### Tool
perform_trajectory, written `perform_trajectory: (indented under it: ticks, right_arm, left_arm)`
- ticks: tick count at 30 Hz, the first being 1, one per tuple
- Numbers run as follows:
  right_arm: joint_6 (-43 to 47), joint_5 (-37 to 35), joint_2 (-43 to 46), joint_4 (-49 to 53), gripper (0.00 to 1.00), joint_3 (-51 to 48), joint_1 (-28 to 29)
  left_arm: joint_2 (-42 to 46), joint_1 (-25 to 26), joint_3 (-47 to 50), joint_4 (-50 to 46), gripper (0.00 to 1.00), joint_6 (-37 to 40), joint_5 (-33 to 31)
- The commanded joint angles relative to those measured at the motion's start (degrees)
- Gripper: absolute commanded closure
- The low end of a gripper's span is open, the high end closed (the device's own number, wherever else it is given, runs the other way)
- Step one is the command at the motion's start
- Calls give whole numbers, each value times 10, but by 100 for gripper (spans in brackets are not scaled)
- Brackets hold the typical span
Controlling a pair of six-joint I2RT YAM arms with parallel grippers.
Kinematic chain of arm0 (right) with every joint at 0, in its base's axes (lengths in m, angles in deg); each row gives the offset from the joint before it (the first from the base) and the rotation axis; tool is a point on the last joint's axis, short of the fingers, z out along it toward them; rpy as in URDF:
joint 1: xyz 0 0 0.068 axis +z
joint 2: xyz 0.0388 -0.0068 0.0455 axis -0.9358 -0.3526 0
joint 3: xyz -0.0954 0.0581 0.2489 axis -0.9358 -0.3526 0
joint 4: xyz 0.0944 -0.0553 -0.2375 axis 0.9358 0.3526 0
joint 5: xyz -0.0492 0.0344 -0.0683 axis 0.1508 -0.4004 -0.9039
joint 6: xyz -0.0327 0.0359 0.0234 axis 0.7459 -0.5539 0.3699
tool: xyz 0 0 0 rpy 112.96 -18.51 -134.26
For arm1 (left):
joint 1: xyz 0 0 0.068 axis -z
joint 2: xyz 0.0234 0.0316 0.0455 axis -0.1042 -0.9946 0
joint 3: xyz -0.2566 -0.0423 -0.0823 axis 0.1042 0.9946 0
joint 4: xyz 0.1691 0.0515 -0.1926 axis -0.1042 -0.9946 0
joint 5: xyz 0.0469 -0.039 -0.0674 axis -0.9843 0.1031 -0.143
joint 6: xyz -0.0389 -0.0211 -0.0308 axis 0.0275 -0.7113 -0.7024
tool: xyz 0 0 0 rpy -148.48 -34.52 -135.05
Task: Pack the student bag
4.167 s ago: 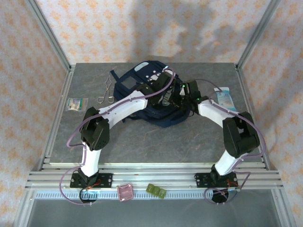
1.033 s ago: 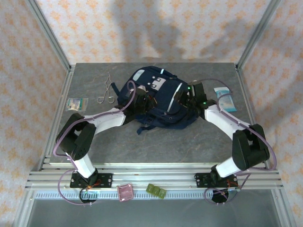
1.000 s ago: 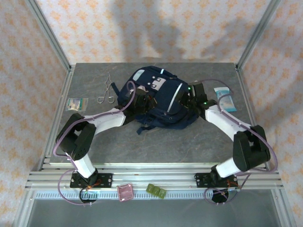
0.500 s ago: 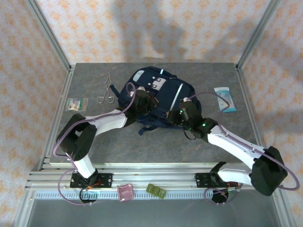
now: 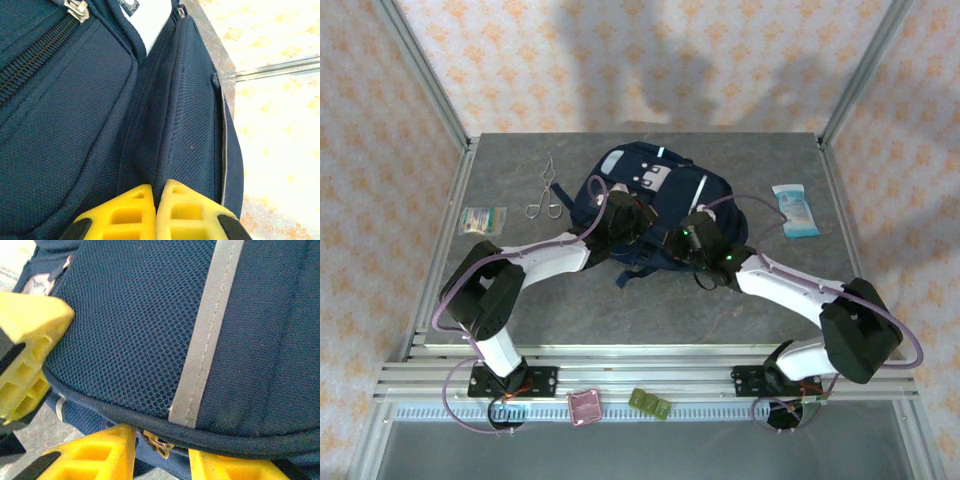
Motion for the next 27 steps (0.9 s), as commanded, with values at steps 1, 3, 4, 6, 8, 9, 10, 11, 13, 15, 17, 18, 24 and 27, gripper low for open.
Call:
perform_trajectory:
  ticks: [1, 3, 4, 6, 8, 9, 10, 11, 13, 15, 17, 18, 24, 27]
  right_arm:
    - [-19, -54, -4, -39, 66, 25, 2]
    - [-20, -57, -12, -43, 65, 32, 1]
    - [-22, -55, -16, -46, 65, 35, 1]
    - [-30, -57, -23, -49, 64, 40, 1]
    - [-45, -71, -28, -51, 63, 41, 1]
    - [-52, -75, -29, -58, 63, 38, 1]
    - [-68, -86, -29, -64, 65, 34, 1]
    - [-91, -97, -27, -67, 68, 30, 1]
    - [-122, -100, -23, -85, 77, 26, 0]
    - [-138, -109, -25, -81, 84, 37, 0]
    - [-138, -122, -37, -52, 91, 61, -1]
    - [-134, -123, -42, -40, 94, 69, 0]
    - [-154, -103, -50, 18, 100, 76, 0]
    - [-137, -93, -53, 47, 100, 85, -1]
  left_arm:
    - [35, 16, -12, 96, 100, -15, 22]
    - [34, 18, -9, 102, 100, -18, 22]
    - [34, 19, -8, 102, 100, -18, 23]
    - [34, 20, -8, 105, 100, -19, 24]
    - [34, 22, -8, 107, 100, -19, 25]
    - [33, 22, -9, 108, 100, -19, 26]
    - [32, 23, -8, 110, 100, -19, 27]
    - [30, 24, -8, 111, 100, -20, 28]
    - [28, 26, -10, 112, 100, -21, 29]
    - [26, 26, -10, 113, 100, -20, 29]
    - [27, 26, -7, 113, 100, -21, 27]
    - [28, 26, -7, 113, 100, -20, 27]
    - [24, 26, -8, 113, 100, -16, 25]
    - [22, 24, -7, 114, 100, -15, 23]
